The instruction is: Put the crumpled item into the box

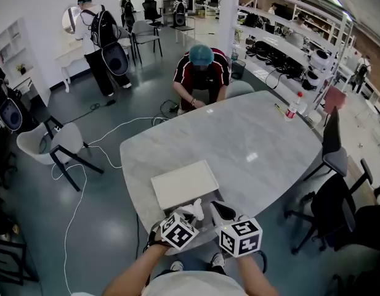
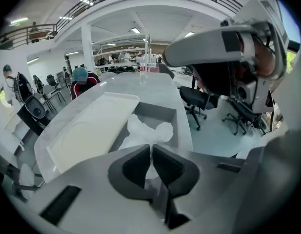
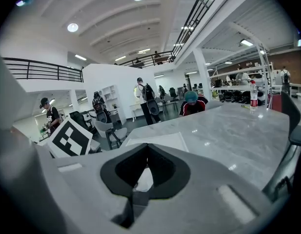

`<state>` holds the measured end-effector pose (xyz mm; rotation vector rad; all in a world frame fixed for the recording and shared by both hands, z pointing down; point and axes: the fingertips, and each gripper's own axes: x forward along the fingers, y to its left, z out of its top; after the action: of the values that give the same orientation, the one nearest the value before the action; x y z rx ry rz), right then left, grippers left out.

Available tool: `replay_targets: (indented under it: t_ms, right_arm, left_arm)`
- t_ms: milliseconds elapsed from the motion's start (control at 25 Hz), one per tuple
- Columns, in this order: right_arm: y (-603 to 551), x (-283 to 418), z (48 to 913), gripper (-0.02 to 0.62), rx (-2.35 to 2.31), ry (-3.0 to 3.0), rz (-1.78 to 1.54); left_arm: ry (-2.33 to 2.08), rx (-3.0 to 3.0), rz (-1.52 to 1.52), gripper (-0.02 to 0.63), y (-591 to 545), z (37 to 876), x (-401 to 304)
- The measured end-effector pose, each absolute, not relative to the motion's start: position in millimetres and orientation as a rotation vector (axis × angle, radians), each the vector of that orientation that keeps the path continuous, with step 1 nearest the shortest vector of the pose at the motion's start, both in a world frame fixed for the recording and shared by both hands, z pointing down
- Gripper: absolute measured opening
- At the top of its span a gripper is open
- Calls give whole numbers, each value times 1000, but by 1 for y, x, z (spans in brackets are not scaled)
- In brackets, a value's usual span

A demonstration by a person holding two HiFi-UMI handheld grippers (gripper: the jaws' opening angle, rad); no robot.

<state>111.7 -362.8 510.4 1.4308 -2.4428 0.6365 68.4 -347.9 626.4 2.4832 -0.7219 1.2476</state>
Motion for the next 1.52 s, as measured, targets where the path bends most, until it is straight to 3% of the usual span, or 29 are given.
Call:
replay_targets:
  t_ms: [720, 1360, 1520]
  right_arm:
    - [-393, 148, 523, 5, 1106, -2588, 639]
    - [-386, 172, 533, 5, 936, -2612, 639]
    - [-382, 170, 534, 5, 909, -2616, 649]
  left_arm:
    - [-826, 2319, 1502, 20, -364, 665, 96]
    - [-912, 2226, 1464, 23, -358, 669, 104]
    - [-942, 2210, 1428, 84, -354, 662, 100]
